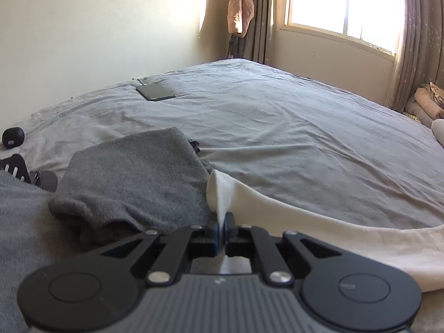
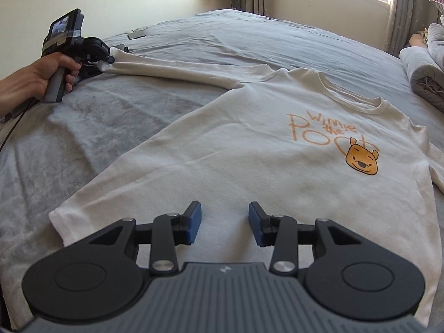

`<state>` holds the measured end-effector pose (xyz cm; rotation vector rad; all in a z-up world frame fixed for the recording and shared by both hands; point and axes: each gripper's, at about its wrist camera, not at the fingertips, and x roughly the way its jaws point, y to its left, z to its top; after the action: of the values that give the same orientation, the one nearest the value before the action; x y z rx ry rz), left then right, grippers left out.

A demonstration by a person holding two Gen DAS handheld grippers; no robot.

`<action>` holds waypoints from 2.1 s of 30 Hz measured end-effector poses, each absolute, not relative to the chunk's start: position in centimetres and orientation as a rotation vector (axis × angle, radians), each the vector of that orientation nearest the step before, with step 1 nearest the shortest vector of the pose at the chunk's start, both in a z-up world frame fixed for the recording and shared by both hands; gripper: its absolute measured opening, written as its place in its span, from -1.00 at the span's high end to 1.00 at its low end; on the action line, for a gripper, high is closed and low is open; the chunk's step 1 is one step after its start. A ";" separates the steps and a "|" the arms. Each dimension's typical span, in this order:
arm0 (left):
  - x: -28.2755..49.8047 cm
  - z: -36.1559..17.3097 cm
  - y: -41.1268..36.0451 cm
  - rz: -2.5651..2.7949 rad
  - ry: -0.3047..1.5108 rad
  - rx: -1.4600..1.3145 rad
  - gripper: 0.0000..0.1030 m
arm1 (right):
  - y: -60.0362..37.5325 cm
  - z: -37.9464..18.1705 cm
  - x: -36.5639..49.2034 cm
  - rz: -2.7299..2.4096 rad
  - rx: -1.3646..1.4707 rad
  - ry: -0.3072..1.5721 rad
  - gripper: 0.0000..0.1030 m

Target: Fold clothes

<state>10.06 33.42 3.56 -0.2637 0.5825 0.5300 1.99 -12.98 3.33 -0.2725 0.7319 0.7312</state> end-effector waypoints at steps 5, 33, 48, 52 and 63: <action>9.4 3.4 33.8 0.620 0.622 -0.330 0.52 | -12.9 3.5 1.8 0.725 -0.283 0.732 0.17; 11.6 1.4 7.0 -0.076 0.694 -0.114 0.28 | -14.2 5.9 1.6 0.663 -0.253 0.666 0.17; 10.6 2.1 9.1 0.050 0.711 -0.036 0.48 | -16.7 6.2 3.0 0.630 -0.180 0.722 0.17; 9.5 3.3 8.9 -0.008 0.699 -0.100 0.47 | -20.4 8.1 4.8 0.553 -0.100 0.666 0.17; 6.5 5.0 3.4 -0.221 0.689 -0.096 0.47 | -33.0 8.3 11.8 0.229 0.249 0.654 0.90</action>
<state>6.50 3.41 4.97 -0.0961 0.6888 -0.2213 11.82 -32.96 8.33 0.2489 0.6538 0.2288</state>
